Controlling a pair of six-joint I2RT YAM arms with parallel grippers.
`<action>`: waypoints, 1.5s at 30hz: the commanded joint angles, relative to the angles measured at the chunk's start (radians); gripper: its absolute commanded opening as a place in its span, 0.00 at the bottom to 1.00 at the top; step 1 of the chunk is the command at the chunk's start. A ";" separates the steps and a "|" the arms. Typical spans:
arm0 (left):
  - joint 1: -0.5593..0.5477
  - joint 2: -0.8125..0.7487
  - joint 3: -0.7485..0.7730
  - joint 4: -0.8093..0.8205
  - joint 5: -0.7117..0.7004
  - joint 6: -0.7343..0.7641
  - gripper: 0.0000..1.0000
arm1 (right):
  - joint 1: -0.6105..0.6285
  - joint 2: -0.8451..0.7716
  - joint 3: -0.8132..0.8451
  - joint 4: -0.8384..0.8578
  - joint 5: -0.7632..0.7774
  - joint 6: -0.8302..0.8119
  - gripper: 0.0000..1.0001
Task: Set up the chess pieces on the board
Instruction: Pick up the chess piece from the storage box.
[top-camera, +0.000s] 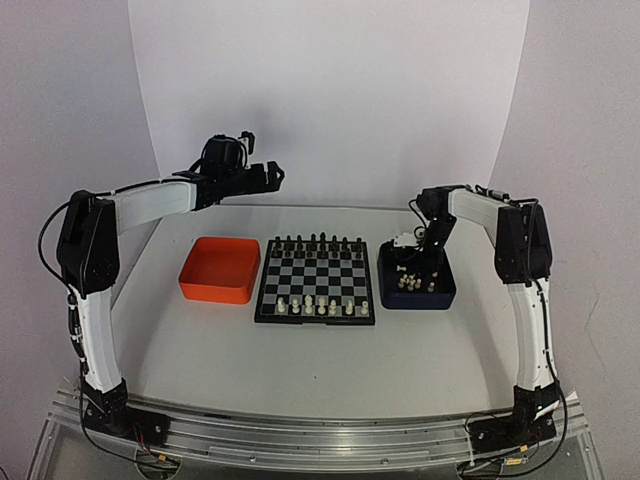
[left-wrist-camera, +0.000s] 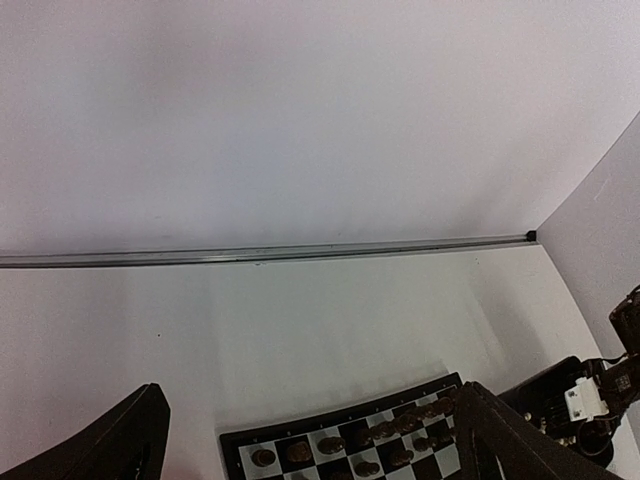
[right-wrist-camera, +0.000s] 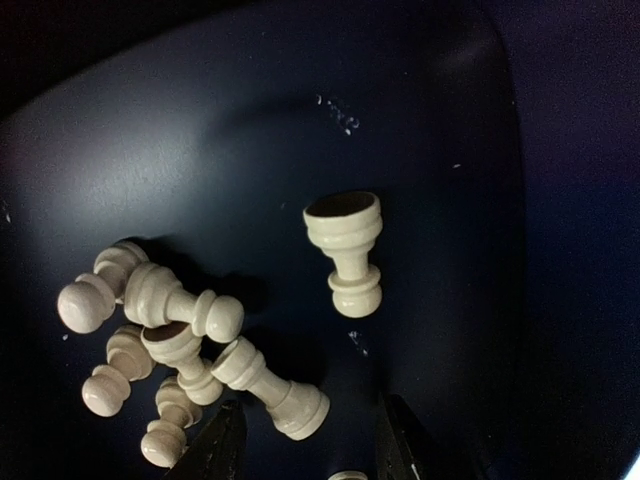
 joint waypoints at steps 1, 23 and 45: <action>0.003 -0.054 0.003 0.028 -0.014 0.013 1.00 | 0.002 0.025 -0.002 -0.019 -0.016 -0.002 0.40; 0.003 -0.031 0.042 -0.011 -0.023 0.033 1.00 | 0.004 0.072 -0.002 -0.019 -0.071 -0.040 0.26; 0.002 0.005 0.091 -0.054 -0.007 0.038 1.00 | 0.004 0.072 -0.058 -0.022 -0.019 -0.064 0.17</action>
